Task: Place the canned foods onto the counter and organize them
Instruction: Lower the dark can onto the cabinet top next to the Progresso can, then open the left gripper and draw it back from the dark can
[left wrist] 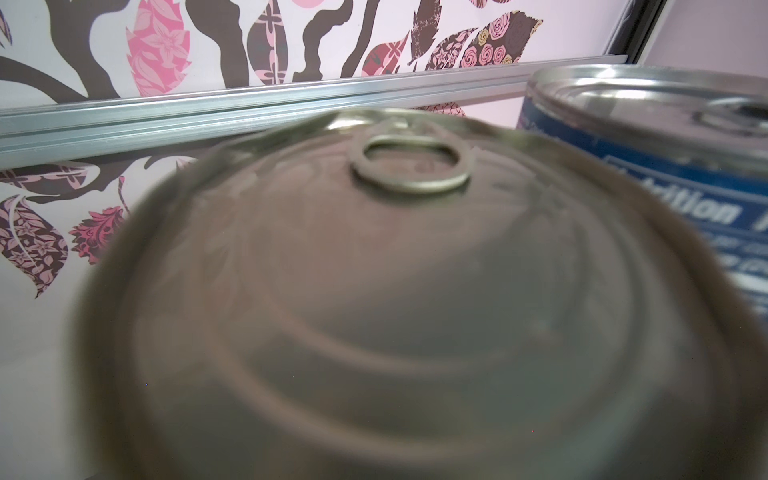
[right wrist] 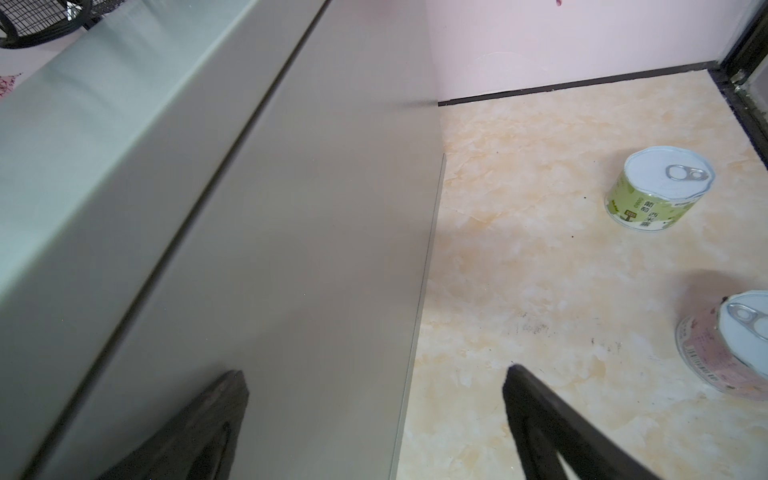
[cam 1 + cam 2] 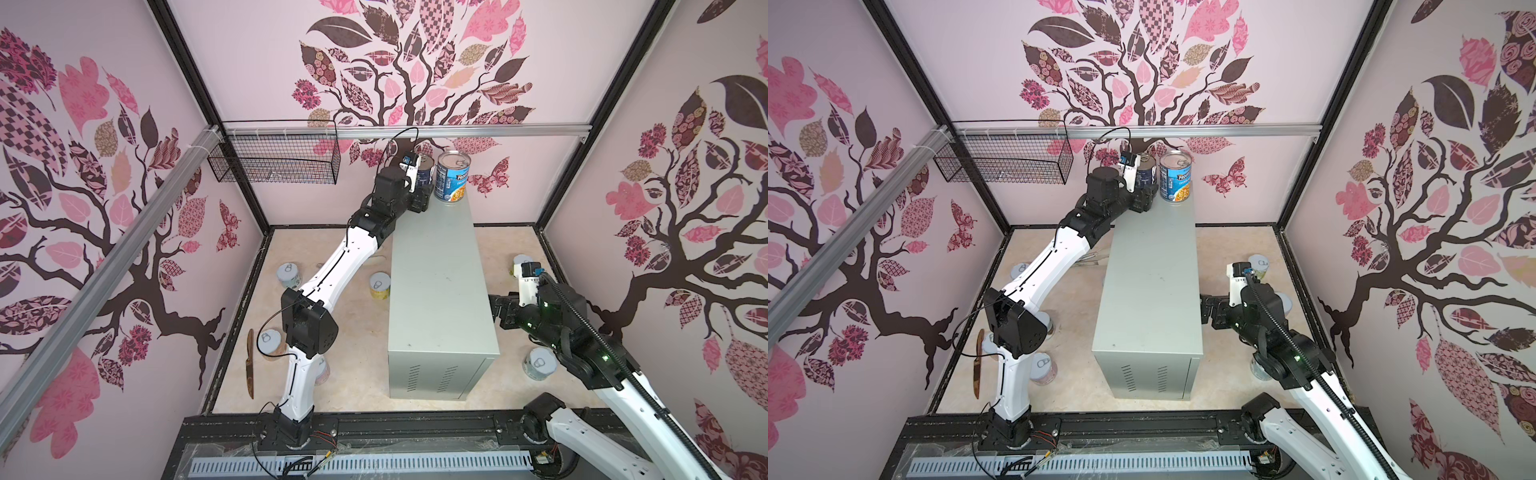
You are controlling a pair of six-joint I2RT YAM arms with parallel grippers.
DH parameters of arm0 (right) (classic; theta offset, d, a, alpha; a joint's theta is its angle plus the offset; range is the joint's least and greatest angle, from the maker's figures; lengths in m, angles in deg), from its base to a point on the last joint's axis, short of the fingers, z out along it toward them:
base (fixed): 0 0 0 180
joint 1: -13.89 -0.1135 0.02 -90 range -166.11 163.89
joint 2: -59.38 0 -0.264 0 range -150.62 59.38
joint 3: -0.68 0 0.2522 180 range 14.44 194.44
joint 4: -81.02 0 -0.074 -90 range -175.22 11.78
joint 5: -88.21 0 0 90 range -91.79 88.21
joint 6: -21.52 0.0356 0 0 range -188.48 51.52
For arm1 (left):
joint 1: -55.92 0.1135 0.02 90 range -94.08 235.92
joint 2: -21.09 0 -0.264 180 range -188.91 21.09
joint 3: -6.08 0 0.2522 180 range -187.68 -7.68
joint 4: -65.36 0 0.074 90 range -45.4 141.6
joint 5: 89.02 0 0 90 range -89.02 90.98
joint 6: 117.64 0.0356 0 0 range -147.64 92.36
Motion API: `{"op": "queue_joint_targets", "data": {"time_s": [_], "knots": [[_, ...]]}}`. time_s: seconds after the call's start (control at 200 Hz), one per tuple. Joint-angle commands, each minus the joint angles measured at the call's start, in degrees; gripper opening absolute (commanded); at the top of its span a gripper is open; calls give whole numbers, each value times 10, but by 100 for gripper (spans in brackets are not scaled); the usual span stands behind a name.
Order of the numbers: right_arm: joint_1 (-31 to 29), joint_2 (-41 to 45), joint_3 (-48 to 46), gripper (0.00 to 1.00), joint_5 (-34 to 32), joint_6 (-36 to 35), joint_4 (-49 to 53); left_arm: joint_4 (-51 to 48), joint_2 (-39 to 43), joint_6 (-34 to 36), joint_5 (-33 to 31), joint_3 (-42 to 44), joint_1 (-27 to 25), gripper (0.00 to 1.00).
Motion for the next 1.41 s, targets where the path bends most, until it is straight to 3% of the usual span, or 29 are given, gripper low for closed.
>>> {"op": "queue_joint_targets", "data": {"time_s": [0.0, 0.7, 0.975, 1.14, 1.4], "knots": [[-14, -8, 11, 100, 52, -4, -27, 14, -9, 5, 4, -27, 1, 58], [-13, 3, 22, 100, 10, 7, -14, 7, -16, 7, 9, -38, 3, 62], [-13, -1, 27, 100, 6, 4, -13, 14, -3, -3, 17, -19, 2, 74], [-13, -1, 26, 100, 8, 4, -14, 17, 17, 3, 16, -1, 3, 87], [-14, 0, 34, 100, 6, 5, -9, 18, 53, 9, 9, 22, 1, 92]]}}
